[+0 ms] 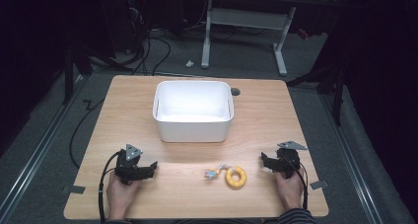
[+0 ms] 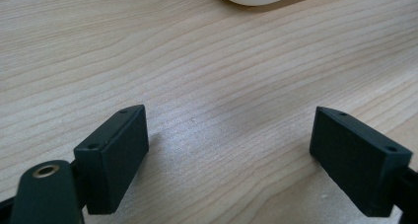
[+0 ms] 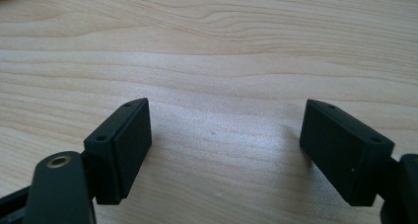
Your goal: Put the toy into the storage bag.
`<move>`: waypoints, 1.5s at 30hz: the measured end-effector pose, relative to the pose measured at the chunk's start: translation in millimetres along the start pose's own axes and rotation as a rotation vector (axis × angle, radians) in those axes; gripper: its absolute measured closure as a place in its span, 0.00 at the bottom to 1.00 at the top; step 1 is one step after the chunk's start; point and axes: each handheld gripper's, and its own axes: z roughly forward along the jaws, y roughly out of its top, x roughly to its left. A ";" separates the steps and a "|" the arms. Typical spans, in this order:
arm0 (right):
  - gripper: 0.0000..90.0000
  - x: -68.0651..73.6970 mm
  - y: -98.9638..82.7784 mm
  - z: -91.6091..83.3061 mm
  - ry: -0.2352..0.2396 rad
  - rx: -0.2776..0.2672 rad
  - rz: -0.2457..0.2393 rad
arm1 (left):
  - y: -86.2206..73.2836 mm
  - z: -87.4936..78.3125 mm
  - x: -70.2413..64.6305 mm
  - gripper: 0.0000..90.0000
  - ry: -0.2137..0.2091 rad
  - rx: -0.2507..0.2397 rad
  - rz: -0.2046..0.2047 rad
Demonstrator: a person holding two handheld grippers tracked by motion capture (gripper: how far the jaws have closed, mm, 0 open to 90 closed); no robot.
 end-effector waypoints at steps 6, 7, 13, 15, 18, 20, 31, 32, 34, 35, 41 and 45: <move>0.22 0.0 0.0 0.0 0.000 0.000 0.000 | 0.0 0.0 0.0 0.17 -0.001 -0.001 0.000; 0.19 0.2 0.0 0.1 0.006 0.002 -0.004 | 0.0 0.0 0.1 0.17 -0.001 0.000 -0.001; 0.17 1.7 0.4 0.5 0.011 0.011 -0.009 | -0.1 0.1 0.0 0.17 0.001 -0.002 -0.002; 0.17 1.6 0.1 0.6 0.009 0.008 -0.009 | -0.1 0.0 0.1 0.17 0.002 -0.002 -0.002; 0.17 1.1 -0.3 0.0 0.014 0.010 -0.014 | -0.1 -0.1 0.3 0.17 0.001 -0.003 -0.003; 0.17 0.0 -1.2 -0.9 0.028 0.008 -0.030 | -0.1 0.0 0.3 0.17 0.001 -0.003 -0.004; 0.26 1.8 -1.2 -3.9 0.044 0.012 -0.036 | -0.1 -0.2 0.6 0.17 0.001 -0.004 -0.004; 0.26 1.8 -1.2 -3.9 0.044 0.012 -0.036 | -0.1 -0.2 0.6 0.17 0.001 -0.004 -0.004; 0.28 2.4 -2.2 -5.5 0.048 0.012 -0.038 | -0.1 -0.1 0.5 0.17 0.002 -0.003 -0.003; 0.28 2.6 -2.5 -5.7 0.050 0.009 -0.037 | 0.0 -0.1 0.5 0.17 0.002 -0.003 -0.003; 0.31 4.1 -5.0 -8.7 0.059 0.001 -0.037 | 0.0 0.0 0.2 0.17 0.002 -0.002 -0.003; 0.32 4.9 -6.0 -11.9 0.071 0.007 -0.036 | 0.0 0.0 0.1 0.17 0.003 -0.002 -0.002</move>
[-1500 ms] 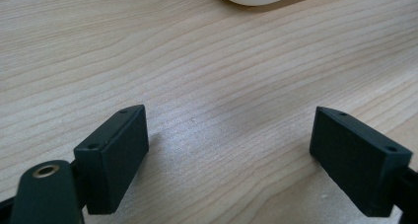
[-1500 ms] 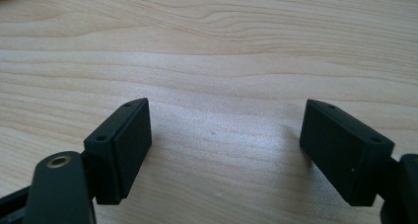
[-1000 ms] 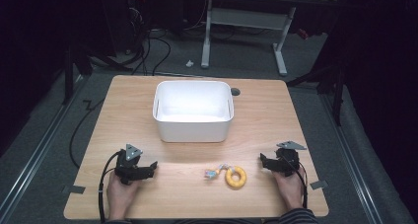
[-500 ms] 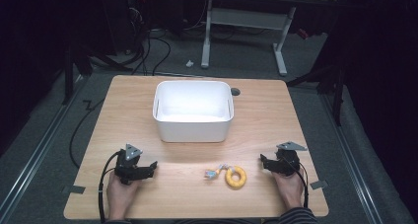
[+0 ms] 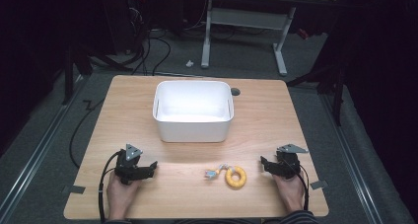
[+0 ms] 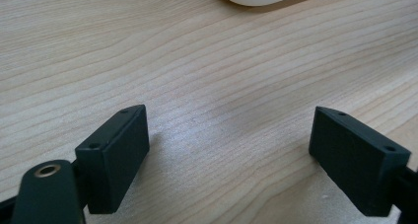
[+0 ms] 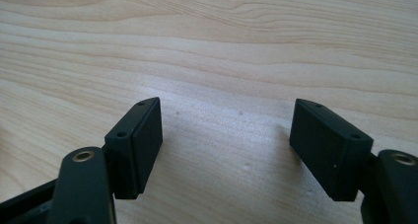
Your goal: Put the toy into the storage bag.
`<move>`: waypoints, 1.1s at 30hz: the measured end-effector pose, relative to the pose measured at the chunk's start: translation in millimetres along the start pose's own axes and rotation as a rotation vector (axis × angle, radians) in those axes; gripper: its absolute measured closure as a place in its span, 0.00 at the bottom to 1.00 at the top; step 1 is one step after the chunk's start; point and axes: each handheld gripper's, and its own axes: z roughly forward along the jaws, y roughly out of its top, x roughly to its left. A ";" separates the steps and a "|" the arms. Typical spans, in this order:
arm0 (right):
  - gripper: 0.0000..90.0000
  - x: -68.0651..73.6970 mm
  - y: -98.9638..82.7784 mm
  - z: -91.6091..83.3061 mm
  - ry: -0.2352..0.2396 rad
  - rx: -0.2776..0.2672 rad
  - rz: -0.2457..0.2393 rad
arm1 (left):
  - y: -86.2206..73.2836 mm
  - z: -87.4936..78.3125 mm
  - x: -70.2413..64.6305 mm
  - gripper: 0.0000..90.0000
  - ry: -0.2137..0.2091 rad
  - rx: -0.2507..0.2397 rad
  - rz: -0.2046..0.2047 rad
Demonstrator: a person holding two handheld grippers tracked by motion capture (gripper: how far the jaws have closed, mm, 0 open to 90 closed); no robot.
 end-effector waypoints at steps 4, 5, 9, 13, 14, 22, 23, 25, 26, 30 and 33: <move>0.35 0.9 -1.8 -4.5 0.009 -0.005 0.006 | 0.1 0.0 -0.1 0.17 0.000 0.002 0.001; 0.36 1.5 -2.7 -6.6 0.015 -0.005 0.003 | 0.1 0.0 -0.1 0.17 0.000 0.002 0.001; 0.38 2.7 -4.2 -9.7 0.023 -0.007 0.000 | 0.1 0.0 -0.1 0.17 0.000 0.002 0.001; 0.40 5.2 -6.0 -16.0 0.037 -0.015 -0.007 | 0.1 0.0 -0.1 0.17 0.001 0.002 0.001; 0.40 6.8 -6.7 -19.4 0.043 -0.019 -0.010 | 0.1 0.0 -0.2 0.17 0.001 0.001 0.001; 0.46 16.4 -10.3 -29.3 0.058 -0.034 -0.059 | 0.1 0.0 -0.2 0.17 0.001 0.001 0.001; 0.46 17.4 -10.8 -30.3 0.066 -0.034 -0.060 | 0.1 0.0 -0.2 0.17 0.001 0.002 0.001; 0.47 18.3 -12.1 -31.9 0.091 -0.033 -0.059 | 0.1 0.0 -0.2 0.17 0.001 0.001 0.001; 0.48 18.6 -12.4 -32.2 0.101 -0.029 -0.050 | 0.1 0.0 -0.2 0.17 0.001 0.001 0.001; 0.52 19.8 -14.3 -33.4 0.120 -0.028 -0.046 | 0.1 0.0 -0.2 0.17 0.001 0.001 0.001; 0.54 22.4 -15.5 -34.3 0.144 -0.019 -0.046 | 0.1 0.0 -0.2 0.17 0.001 0.001 0.001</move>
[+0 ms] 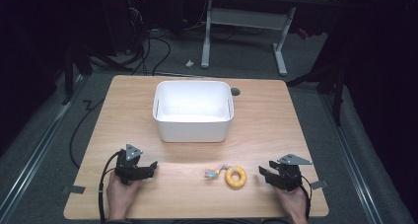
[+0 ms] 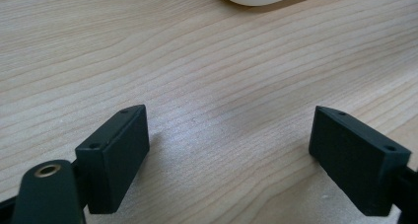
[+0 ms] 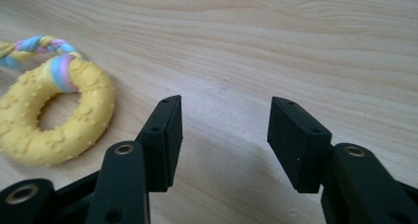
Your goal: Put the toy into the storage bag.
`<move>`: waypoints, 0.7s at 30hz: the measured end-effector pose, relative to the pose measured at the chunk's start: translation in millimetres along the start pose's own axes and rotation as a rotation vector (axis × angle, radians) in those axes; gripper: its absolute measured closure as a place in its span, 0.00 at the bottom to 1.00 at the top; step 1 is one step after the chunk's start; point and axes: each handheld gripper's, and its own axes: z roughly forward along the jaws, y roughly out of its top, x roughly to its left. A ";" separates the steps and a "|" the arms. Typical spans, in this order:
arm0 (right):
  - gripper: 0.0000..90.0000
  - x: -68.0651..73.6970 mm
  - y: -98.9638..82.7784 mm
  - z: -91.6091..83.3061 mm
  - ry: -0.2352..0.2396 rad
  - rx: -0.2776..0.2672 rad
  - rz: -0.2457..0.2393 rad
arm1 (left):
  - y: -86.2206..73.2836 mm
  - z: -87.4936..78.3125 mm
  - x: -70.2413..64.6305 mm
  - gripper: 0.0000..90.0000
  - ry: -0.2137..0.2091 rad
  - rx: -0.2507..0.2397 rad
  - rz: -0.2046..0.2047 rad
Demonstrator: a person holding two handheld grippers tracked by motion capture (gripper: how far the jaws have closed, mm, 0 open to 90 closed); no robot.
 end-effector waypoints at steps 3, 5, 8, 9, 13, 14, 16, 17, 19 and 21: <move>0.54 3.2 0.1 -0.6 0.014 0.010 -0.007 | 0.0 0.0 0.0 0.17 0.000 0.000 0.000; 0.54 5.3 1.0 -1.1 0.025 0.011 -0.013 | 0.0 0.0 0.0 0.17 0.000 0.000 0.000; 0.55 10.2 4.5 -2.4 0.040 0.019 -0.034 | 0.0 0.0 0.0 0.17 0.000 0.000 0.000; 0.55 10.2 4.5 -2.4 0.040 0.019 -0.034 | 0.0 0.0 0.0 0.17 0.000 0.000 0.000; 0.56 15.5 8.7 -4.8 0.035 0.023 -0.035 | 0.0 -0.1 0.0 0.18 0.000 0.000 0.000; 0.56 17.7 10.7 -5.8 0.042 0.024 -0.039 | -0.1 0.0 0.1 0.18 0.001 -0.002 -0.001; 0.56 18.6 11.8 -6.0 0.047 0.025 -0.046 | -0.1 0.0 0.1 0.18 0.001 -0.002 -0.001; 0.57 21.2 13.5 -5.9 0.052 0.029 -0.054 | -0.1 0.0 0.1 0.18 0.001 -0.002 -0.002; 0.57 22.2 14.4 -5.7 0.059 0.034 -0.061 | -0.1 0.0 0.1 0.18 0.001 -0.002 -0.001; 0.57 23.8 16.0 -5.3 0.070 0.037 -0.068 | 0.0 -0.1 0.2 0.18 0.000 0.000 -0.001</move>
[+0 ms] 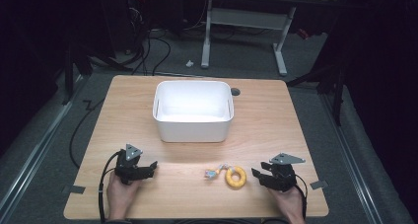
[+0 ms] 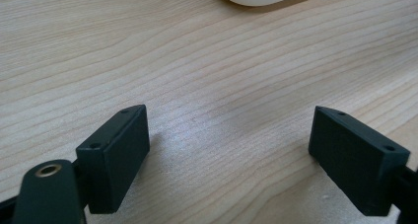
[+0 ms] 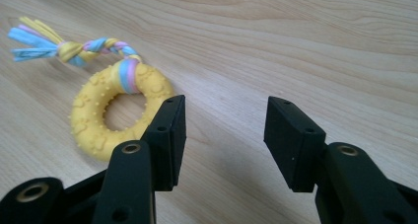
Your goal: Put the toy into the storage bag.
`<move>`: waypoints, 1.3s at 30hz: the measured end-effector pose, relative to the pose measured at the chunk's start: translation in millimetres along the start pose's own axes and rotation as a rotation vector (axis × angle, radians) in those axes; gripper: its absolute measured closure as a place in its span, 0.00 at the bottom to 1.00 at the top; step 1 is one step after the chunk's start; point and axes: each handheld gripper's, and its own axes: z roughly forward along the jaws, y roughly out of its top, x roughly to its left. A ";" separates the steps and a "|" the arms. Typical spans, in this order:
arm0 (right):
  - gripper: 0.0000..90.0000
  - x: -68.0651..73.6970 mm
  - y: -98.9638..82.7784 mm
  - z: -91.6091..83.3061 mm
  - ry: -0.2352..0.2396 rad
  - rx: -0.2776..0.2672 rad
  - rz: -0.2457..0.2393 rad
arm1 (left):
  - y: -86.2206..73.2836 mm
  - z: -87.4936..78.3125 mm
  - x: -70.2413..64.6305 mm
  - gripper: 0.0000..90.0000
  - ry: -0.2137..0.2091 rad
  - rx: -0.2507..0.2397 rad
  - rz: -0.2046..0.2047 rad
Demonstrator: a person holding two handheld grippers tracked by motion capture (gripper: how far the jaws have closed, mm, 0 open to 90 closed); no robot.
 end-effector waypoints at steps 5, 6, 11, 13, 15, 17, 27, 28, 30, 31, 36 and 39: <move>0.58 5.3 5.8 0.2 0.022 0.006 -0.012 | 0.0 0.0 0.0 0.18 0.000 0.000 0.000; 0.58 5.3 5.8 0.2 0.022 0.006 -0.012 | 0.0 0.0 0.0 0.18 0.000 0.000 0.000; 0.58 9.8 11.7 1.6 0.038 0.009 -0.040 | 0.0 0.0 0.0 0.18 0.000 0.000 0.000; 0.58 11.8 13.4 1.6 0.044 0.016 -0.039 | 0.0 0.1 -0.1 0.18 0.001 -0.001 0.000; 0.58 13.8 15.2 2.5 0.048 0.015 -0.049 | -0.1 0.1 -0.1 0.18 0.001 -0.001 0.000; 0.58 16.9 18.0 3.9 0.056 0.024 -0.063 | 0.0 0.0 0.0 0.18 0.000 0.000 0.000; 0.58 27.3 25.5 10.8 0.086 0.056 -0.105 | 0.0 0.0 0.1 0.18 0.000 0.000 -0.001; 0.58 28.5 26.0 11.4 0.087 0.062 -0.102 | 0.0 0.1 0.0 0.18 0.001 -0.001 -0.001; 0.58 30.3 27.7 15.1 0.090 0.074 -0.115 | 0.0 0.0 0.0 0.18 0.000 0.000 -0.001; 0.58 30.3 27.7 15.1 0.090 0.074 -0.115 | 0.0 0.0 0.0 0.18 0.000 0.000 -0.001; 0.58 32.2 28.7 21.3 0.098 0.107 -0.112 | 0.0 0.1 0.0 0.18 0.001 -0.001 -0.001; 0.58 32.1 28.2 24.4 0.096 0.122 -0.112 | 0.0 0.1 0.0 0.18 0.001 -0.001 -0.001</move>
